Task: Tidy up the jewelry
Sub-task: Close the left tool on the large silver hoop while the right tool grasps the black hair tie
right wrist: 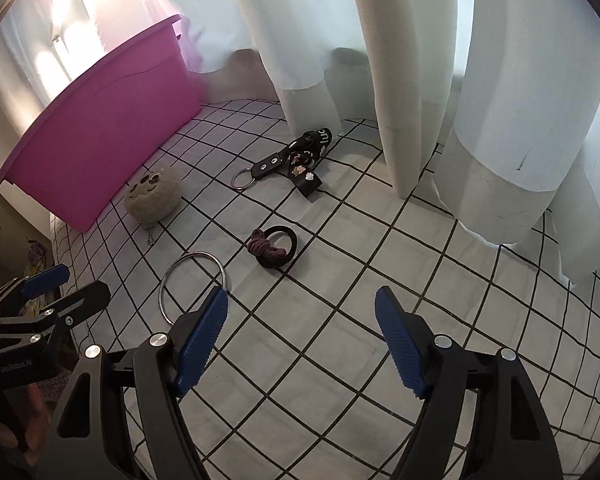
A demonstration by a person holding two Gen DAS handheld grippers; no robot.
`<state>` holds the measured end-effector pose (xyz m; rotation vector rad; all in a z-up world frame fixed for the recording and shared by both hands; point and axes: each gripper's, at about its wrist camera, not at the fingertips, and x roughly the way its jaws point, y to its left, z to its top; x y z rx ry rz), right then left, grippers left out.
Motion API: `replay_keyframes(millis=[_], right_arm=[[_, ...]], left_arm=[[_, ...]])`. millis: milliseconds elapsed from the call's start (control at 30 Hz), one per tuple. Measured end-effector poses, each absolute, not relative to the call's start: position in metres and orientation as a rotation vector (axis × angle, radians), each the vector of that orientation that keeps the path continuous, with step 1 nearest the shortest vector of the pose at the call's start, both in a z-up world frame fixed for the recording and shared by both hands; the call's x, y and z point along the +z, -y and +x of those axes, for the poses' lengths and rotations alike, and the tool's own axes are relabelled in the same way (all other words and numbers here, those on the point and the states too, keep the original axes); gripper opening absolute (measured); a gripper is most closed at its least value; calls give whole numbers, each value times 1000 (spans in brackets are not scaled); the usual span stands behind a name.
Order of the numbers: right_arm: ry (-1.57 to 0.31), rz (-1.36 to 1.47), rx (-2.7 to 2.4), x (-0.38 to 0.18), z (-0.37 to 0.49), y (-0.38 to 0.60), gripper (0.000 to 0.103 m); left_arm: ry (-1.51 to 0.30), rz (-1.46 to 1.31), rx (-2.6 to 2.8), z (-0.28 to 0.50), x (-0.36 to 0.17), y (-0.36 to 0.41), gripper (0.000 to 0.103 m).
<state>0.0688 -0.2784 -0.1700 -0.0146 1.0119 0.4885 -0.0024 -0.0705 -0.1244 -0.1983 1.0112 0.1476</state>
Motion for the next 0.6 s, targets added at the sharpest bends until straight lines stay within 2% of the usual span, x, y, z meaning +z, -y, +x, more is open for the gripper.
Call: replay_keyframes(millis=[600], right_arm=[[-917,-233,580,-202,107,251,73]], left_arm=[[-1008,-299,203,17,-161,102,97]])
